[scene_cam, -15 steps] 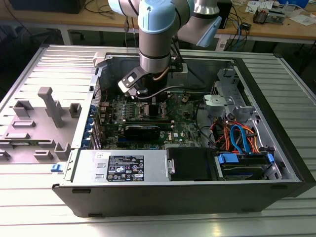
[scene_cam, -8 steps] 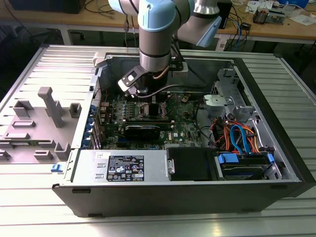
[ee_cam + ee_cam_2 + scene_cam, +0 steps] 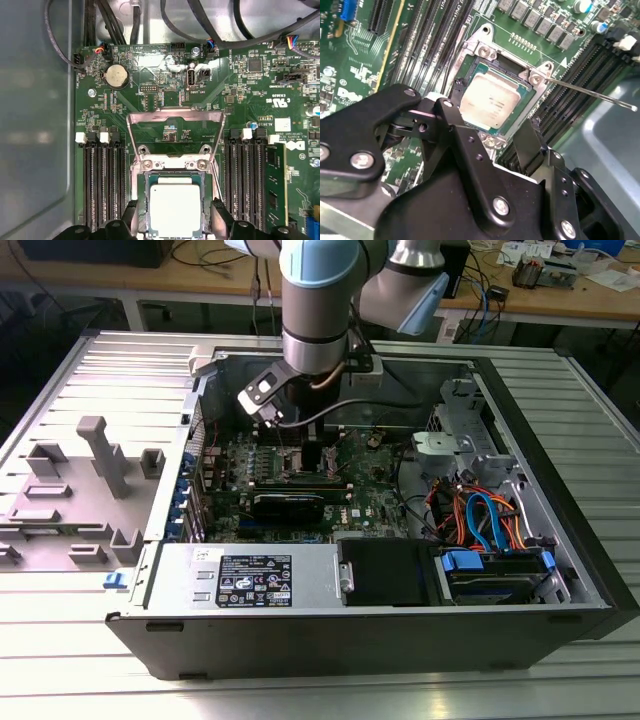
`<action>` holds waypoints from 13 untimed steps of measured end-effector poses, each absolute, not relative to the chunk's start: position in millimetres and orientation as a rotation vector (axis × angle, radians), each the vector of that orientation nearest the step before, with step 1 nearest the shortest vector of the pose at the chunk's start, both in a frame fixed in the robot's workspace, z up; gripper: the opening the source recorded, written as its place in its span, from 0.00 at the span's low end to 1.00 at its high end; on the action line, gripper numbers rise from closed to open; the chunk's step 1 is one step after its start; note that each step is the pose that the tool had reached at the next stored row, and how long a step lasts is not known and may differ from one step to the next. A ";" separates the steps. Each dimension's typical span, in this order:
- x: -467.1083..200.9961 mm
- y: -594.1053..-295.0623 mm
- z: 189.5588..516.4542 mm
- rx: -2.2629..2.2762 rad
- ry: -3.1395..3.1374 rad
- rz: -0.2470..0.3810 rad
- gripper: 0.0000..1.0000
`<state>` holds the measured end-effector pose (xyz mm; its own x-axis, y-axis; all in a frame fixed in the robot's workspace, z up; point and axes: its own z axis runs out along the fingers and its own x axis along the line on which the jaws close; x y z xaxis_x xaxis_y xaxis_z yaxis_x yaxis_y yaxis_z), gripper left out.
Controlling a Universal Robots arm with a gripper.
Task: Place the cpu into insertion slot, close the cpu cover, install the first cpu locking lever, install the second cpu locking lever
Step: 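Place the cpu into insertion slot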
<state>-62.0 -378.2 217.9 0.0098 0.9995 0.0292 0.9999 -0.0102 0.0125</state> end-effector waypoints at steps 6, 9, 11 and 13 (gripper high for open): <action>-61.9 -378.2 222.5 -2.223 -2.201 -0.045 0.41; -61.9 -378.3 222.7 -2.223 -2.201 -0.044 0.29; -61.9 -378.3 222.7 -2.223 -2.201 -0.044 0.11; -61.9 -378.3 222.7 -2.223 -2.201 -0.044 0.11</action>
<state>-61.9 -378.3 222.7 0.0098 0.9995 0.0291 0.9999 -0.0102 0.0106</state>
